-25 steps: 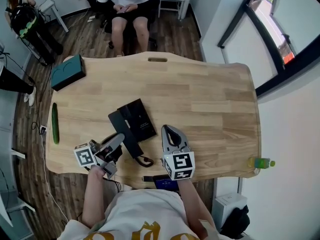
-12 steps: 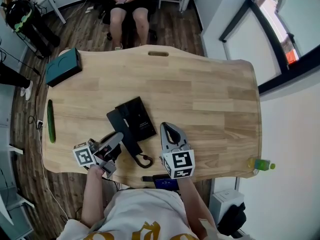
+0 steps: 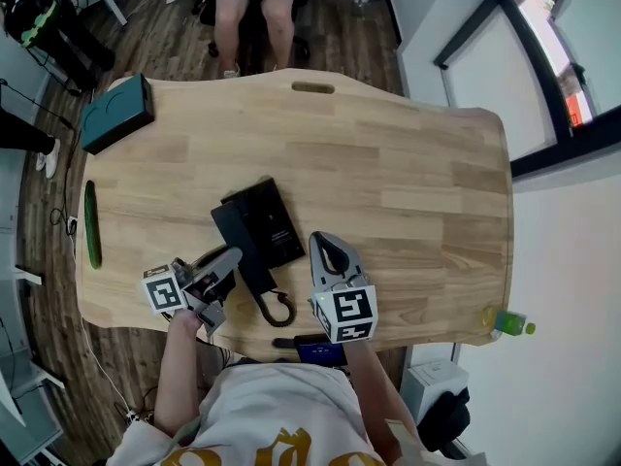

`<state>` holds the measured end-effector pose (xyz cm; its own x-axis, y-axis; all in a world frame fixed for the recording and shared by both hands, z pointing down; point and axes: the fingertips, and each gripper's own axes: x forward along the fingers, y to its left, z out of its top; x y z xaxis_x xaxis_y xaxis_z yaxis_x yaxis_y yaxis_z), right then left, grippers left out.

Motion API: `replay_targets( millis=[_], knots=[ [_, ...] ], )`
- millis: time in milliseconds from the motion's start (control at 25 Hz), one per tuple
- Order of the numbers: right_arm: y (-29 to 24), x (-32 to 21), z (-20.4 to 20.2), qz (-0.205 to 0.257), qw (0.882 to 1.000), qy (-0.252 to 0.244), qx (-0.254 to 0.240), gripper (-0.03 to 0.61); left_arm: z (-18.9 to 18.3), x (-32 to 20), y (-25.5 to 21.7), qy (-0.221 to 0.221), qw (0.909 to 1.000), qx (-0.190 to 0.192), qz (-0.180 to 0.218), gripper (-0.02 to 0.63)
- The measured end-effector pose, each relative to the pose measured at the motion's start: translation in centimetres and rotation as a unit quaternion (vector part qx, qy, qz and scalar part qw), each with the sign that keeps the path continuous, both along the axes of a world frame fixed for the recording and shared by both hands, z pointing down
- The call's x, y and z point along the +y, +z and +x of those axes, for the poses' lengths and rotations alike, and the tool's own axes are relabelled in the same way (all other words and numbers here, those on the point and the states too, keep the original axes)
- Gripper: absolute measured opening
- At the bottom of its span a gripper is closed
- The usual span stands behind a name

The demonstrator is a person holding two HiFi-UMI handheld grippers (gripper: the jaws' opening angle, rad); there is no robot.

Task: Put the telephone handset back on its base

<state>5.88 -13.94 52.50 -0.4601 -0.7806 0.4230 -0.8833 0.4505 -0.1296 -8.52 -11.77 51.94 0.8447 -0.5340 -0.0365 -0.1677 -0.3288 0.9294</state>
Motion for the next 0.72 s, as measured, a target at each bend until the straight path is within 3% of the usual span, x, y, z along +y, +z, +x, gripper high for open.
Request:
replay_targets(
  millis=[720],
  knots=[
    [2.5,-0.7,-0.9,-0.03,0.999,-0.021,-0.007,0.003,-0.4,-1.5,3.6,-0.011,0.9996,-0.017,-0.018,0.072]
  ],
)
